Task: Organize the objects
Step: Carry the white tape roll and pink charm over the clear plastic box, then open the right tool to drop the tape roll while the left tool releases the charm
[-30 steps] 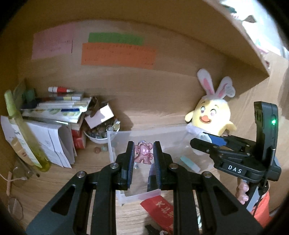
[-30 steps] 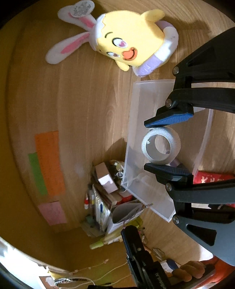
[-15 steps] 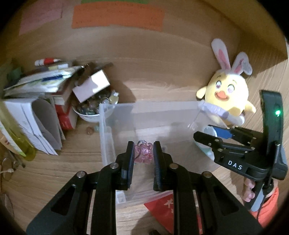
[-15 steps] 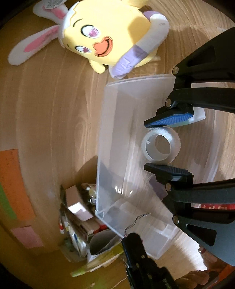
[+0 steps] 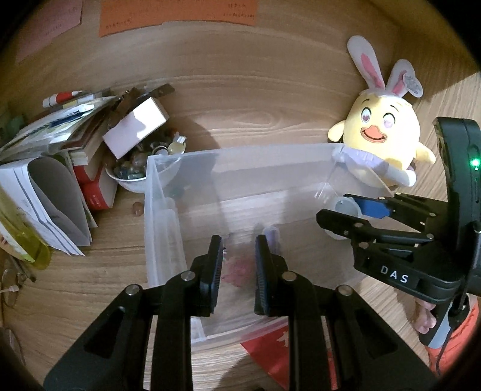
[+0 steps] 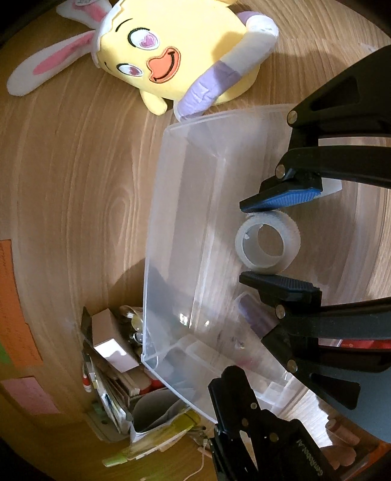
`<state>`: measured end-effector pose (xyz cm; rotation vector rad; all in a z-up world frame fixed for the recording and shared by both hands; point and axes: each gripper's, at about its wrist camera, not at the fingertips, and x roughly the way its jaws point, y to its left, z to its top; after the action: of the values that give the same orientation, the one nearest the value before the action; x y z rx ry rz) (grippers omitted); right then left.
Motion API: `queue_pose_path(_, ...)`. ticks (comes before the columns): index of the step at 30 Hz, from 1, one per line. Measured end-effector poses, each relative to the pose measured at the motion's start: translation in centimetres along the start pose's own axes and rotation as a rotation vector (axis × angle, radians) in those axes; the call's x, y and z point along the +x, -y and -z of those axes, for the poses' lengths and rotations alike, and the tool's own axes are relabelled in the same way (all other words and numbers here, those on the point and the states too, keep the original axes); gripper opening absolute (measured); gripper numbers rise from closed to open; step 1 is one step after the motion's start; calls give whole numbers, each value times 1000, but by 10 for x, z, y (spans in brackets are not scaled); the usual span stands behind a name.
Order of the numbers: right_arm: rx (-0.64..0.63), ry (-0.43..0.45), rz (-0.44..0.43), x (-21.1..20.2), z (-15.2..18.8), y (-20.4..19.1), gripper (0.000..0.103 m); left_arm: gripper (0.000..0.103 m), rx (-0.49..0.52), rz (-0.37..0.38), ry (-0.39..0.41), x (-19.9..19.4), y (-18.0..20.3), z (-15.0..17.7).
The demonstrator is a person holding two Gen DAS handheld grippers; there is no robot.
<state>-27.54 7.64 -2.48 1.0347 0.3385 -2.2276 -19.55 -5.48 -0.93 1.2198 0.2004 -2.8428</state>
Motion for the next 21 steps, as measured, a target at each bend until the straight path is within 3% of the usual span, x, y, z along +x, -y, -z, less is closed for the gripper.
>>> queue_pose_path(5, -2, -8, -4, 2, 1, -1, 37, 24, 5, 2, -7, 1, 1, 0)
queue_pose_path(7, -5, -10, 0, 3, 2, -2, 37, 39, 2, -1, -3, 0, 1, 0)
queue_pose_path(11, -6, -22, -6, 5, 2, -2, 38, 50, 3, -6, 26, -7, 1, -1)
queue_pose_path(16, -5, -16, 1, 4, 2, 0, 55, 64, -4, 2, 51, -18, -1, -3)
queue_pose_path(21, -20, 6, 20, -6, 1, -3, 65, 80, -19, -1, 76, -35, -3, -4)
